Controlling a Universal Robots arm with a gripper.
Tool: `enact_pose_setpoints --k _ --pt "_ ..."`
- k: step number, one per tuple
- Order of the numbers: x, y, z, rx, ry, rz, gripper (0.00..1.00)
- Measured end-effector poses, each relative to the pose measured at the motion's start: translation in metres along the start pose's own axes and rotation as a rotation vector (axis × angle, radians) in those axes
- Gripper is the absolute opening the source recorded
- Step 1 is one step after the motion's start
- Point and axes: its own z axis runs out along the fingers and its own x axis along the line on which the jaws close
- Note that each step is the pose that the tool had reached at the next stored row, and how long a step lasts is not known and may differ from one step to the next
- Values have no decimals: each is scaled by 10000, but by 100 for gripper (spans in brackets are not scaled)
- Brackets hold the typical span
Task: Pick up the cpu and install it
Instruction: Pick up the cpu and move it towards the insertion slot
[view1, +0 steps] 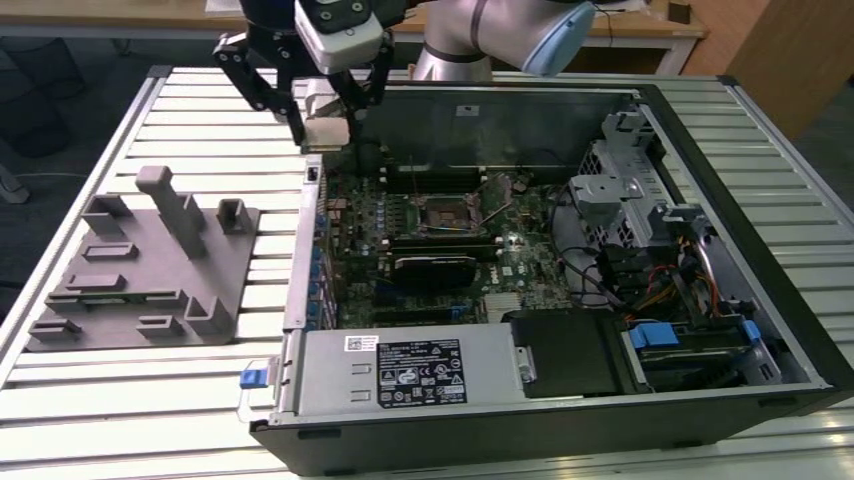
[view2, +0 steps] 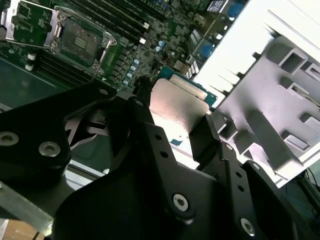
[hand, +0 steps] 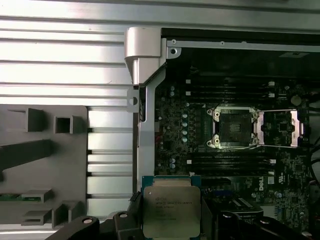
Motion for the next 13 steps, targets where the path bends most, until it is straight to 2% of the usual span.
enact_pose_setpoints --k 13 --pt "-242 25 108 1 3 0 55"
